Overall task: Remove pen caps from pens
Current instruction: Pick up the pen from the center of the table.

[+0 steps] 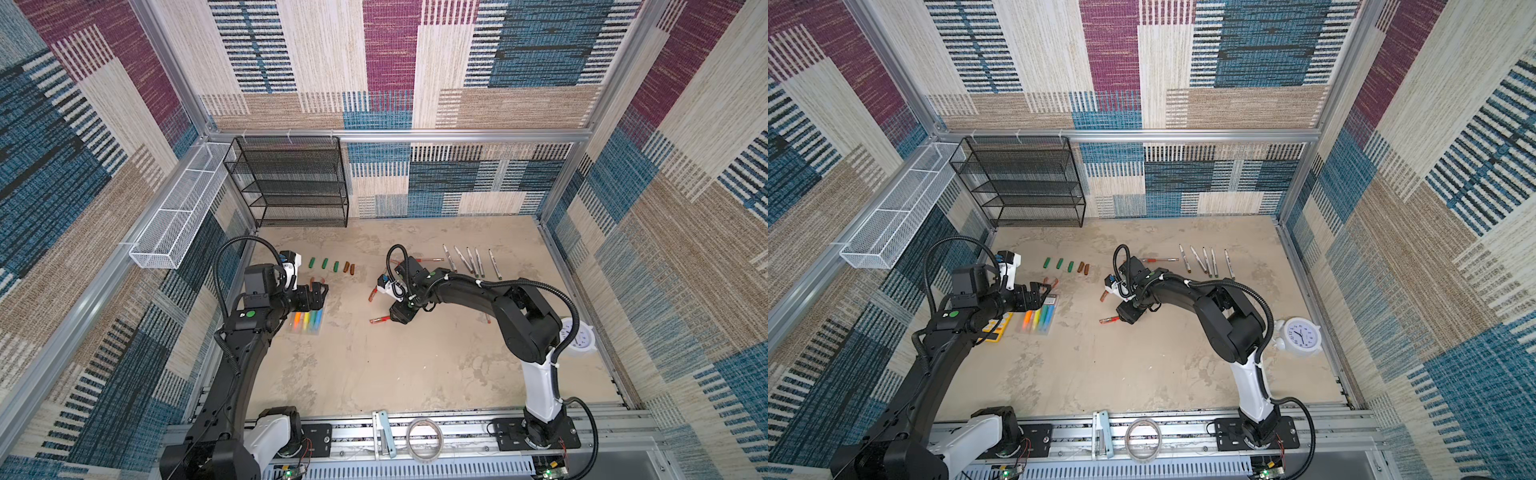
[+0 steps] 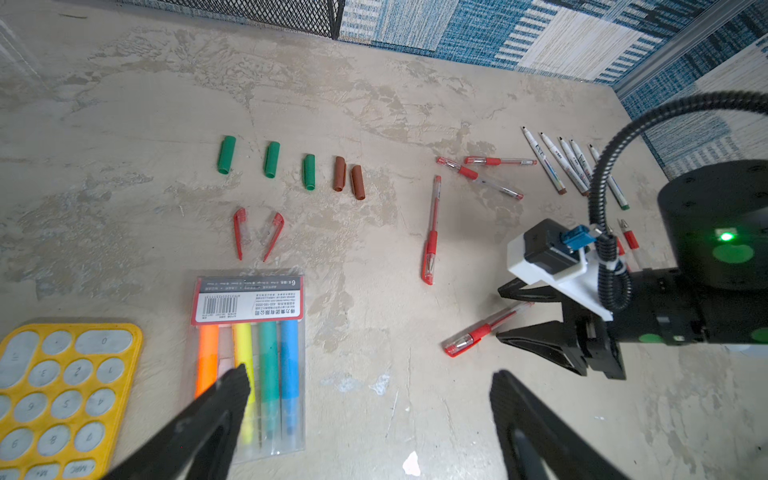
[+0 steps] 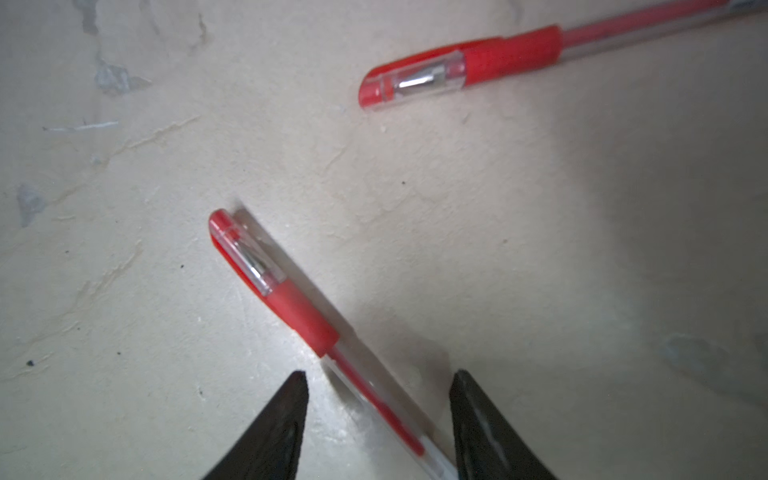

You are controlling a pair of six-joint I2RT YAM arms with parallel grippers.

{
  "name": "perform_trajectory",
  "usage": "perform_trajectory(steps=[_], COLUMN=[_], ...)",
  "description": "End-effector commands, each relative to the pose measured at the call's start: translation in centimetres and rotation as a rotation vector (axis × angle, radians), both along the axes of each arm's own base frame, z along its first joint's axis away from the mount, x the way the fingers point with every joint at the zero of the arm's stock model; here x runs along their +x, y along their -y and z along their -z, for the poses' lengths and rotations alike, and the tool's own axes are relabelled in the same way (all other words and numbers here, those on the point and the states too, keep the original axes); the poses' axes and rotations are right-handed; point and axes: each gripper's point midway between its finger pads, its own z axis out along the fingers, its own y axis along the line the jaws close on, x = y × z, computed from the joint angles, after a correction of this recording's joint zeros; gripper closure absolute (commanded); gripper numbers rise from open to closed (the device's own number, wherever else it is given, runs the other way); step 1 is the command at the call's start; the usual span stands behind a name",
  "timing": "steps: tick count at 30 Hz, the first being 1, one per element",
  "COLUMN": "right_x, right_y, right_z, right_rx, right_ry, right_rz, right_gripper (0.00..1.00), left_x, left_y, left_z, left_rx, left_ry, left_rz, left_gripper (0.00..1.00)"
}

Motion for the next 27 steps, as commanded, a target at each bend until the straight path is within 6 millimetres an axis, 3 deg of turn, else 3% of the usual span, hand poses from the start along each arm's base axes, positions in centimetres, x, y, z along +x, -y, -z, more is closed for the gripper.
perform_trajectory(steps=[1, 4, 13, 17, 21, 27], right_x=[-1.0, -1.6, -4.4, -5.4, -5.4, -4.4], right_y=[0.0, 0.4, 2.5, 3.1, 2.5, -0.8], right_z=[0.6, 1.1, 2.1, 2.1, 0.6, -3.8], right_rx=[-0.019, -0.038, -0.135, -0.139, -0.089, 0.122], right_ry=[-0.024, -0.041, -0.079, -0.074, -0.066, -0.018], right_rz=[-0.031, -0.019, 0.007, 0.001, 0.013, 0.024], right_gripper=[0.44, 0.49, 0.81, 0.89, 0.94, 0.94], left_x=[0.2, 0.2, 0.2, 0.3, 0.1, -0.6], left_y=[0.0, 0.1, 0.3, 0.2, 1.0, 3.9], left_z=[-0.3, -0.2, -0.4, -0.1, -0.5, -1.8], left_rx=[0.019, 0.01, -0.001, 0.007, -0.033, -0.194], left_ry=[0.02, 0.017, 0.019, 0.02, 0.022, 0.042], left_rz=[0.016, 0.014, 0.023, 0.018, 0.052, 0.172], left_gripper=[0.06, 0.06, 0.06, 0.05, 0.06, 0.07])
